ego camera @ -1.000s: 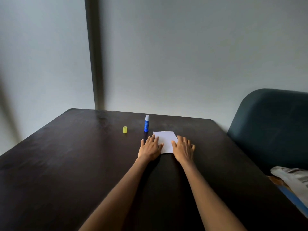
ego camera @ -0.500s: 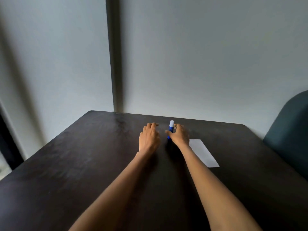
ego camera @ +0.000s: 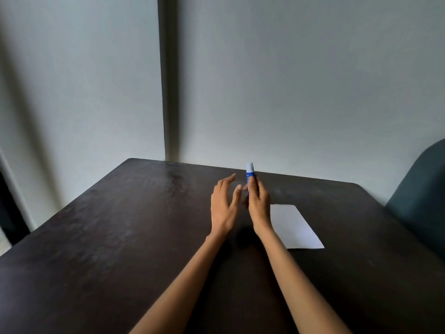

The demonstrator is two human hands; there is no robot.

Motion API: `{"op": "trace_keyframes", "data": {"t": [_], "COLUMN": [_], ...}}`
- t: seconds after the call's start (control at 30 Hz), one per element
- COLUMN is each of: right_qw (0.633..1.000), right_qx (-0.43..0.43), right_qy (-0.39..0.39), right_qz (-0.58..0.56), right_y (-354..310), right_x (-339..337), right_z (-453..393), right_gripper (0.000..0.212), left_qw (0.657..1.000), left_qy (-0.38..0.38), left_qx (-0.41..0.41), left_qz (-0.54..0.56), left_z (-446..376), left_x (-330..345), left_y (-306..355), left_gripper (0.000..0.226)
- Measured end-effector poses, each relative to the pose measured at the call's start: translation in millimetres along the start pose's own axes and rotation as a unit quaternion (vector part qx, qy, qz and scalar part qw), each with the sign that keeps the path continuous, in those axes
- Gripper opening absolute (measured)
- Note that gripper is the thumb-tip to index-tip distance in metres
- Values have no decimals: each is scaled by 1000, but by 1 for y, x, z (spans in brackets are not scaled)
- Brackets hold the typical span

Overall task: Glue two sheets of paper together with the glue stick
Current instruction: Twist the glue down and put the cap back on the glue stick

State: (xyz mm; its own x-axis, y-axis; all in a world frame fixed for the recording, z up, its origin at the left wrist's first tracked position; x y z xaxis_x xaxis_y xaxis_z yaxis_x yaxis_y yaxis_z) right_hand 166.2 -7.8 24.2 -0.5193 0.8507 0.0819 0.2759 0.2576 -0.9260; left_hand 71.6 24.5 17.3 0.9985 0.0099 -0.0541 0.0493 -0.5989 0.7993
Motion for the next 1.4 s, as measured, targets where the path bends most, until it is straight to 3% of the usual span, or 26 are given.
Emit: {"op": "trace_keyframes", "data": {"t": [0.13, 0.3, 0.4, 0.5, 0.77, 1.1, 1.2, 1.4], "right_qw": [992, 971, 939, 907, 886, 947, 922, 900], "right_qx": [100, 179, 249, 305, 305, 203, 255, 309], "right_qy": [-32, -85, -109, -148, -193, -106, -153, -182], "right_qz": [-63, -133, -212, -249, -292, -225, -246, -248], "right_y": [-6, -3, -4, -2, -7, -1, -2, 2], "right_x": [11, 19, 15, 8, 7, 2, 7, 8], "right_z": [16, 30, 33, 35, 33, 26, 26, 28], "right_gripper": [26, 33, 26, 38, 43, 23, 46, 50], "left_qw": [997, 985, 969, 947, 938, 941, 938, 936], "left_qy": [-3, 4, 1, -39, -118, -67, -82, -78], "left_qx": [-28, -107, -178, -236, -229, -227, -220, -217], "left_qz": [78, 132, 173, 216, 234, 242, 254, 265], "left_z": [0, -2, -3, -8, -21, -23, -26, -30], "left_x": [-2, 0, -1, -1, 0, 11, 13, 6], "left_y": [0, -6, -1, 12, 23, 26, 25, 17], "left_gripper": [41, 16, 14, 19, 29, 22, 22, 20]}}
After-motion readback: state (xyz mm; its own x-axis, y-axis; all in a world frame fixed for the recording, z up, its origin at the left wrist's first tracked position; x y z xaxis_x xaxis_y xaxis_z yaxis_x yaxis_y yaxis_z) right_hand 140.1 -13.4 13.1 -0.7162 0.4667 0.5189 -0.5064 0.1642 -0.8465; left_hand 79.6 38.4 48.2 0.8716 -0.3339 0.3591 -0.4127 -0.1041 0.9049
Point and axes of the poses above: each hand's wrist, its own z-axis away from the middle knuckle, its own x-axis out of the palm, y = z × x, the point moved 2 cm from there along -z, towards the middle knuckle, and after that the axes turned 14 degrees about y, right-handed, at the moved point
